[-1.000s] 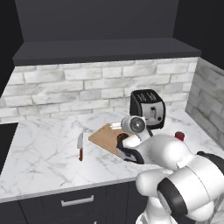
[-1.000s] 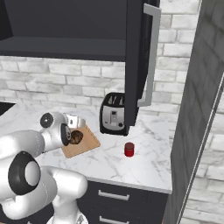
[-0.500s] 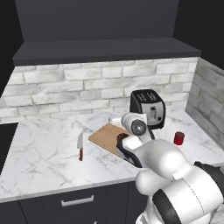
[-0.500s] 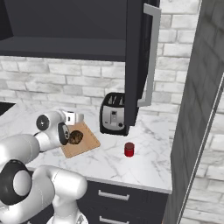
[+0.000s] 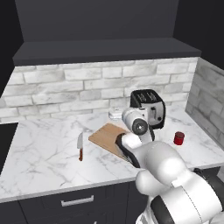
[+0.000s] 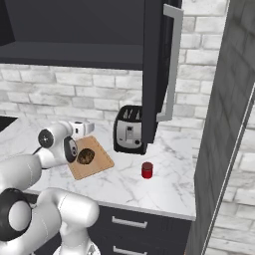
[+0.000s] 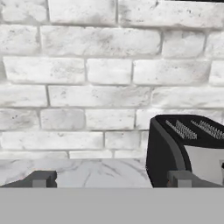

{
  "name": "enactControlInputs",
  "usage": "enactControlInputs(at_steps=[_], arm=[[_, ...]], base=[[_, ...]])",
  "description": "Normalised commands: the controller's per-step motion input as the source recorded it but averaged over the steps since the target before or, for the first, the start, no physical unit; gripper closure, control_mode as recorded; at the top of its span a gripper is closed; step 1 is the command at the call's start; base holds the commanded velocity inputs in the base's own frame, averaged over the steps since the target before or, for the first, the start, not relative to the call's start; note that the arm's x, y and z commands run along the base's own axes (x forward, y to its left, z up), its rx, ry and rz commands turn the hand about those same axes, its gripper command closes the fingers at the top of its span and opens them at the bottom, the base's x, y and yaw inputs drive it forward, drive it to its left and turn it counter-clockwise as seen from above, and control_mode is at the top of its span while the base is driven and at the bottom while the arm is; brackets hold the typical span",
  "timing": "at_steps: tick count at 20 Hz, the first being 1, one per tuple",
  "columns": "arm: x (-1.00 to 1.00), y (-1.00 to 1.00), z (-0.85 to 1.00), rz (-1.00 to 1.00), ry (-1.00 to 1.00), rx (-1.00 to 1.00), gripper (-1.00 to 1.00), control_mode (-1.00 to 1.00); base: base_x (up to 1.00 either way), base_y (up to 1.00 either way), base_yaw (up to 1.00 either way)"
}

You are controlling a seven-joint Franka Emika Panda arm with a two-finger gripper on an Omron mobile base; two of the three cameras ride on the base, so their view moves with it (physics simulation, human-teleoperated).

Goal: Pick the bread, place it on the cutting board, pick the jam, place it on the counter, and close the cabinet.

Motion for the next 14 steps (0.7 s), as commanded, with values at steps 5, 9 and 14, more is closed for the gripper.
enactControlInputs(at_steps=[5,9,14], arm=[[-0.05,-0.03,0.49,0.0,-0.07,0.0,-1.0,-1.0],[-0.19,-0.07,0.43,0.0,-0.07,0.0,-1.0,-1.0],[-0.24,-0.12,0.33,0.01,-0.03,0.0,-1.0,-1.0]], base=[[0.0,0.0,0.0],[0.0,0.0,0.0],[0.0,0.0,0.0]])
